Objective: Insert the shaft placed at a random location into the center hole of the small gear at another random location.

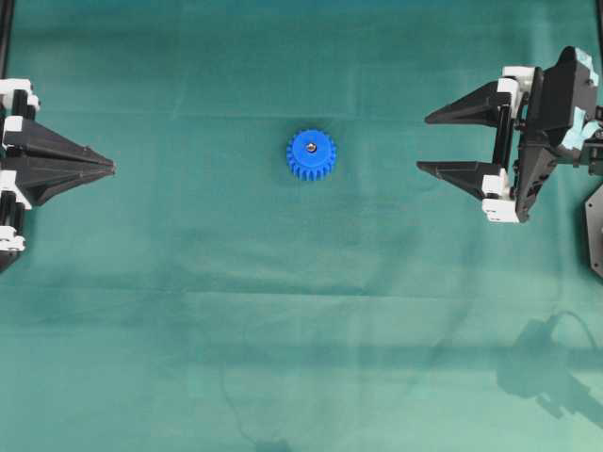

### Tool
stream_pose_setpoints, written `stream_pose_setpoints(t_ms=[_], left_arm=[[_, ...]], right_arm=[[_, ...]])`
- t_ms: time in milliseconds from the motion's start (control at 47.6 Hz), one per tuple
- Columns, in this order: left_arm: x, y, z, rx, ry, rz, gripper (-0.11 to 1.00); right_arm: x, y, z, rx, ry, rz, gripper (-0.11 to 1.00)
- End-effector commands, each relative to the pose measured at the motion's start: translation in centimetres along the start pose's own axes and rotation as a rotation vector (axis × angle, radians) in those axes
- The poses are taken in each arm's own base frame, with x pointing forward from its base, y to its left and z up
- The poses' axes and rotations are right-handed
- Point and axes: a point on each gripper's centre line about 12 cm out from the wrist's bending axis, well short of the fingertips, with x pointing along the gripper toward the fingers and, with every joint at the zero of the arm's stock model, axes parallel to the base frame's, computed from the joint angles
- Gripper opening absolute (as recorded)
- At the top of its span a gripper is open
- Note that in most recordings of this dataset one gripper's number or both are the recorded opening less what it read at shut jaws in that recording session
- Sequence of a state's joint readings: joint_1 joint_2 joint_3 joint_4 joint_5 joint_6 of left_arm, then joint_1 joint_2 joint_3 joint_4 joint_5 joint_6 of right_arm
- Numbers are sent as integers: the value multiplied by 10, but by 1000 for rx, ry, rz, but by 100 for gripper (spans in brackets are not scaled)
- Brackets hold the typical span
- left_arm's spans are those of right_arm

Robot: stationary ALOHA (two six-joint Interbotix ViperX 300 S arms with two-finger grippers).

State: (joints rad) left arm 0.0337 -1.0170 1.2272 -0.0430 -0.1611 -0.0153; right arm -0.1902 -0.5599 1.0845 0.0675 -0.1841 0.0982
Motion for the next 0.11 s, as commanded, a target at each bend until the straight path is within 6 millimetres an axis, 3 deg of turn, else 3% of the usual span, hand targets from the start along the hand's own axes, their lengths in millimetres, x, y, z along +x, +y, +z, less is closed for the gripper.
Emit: stream_pose_setpoints(t_ms=[0,84], left_arm=[[1,0,4,-2,-11,1,-1],[1,0,4,-2,-11,0,-1]], right_arm=[[0,1,5,-2,-15,4,72],[0,1,5,-1,-15,2,72]])
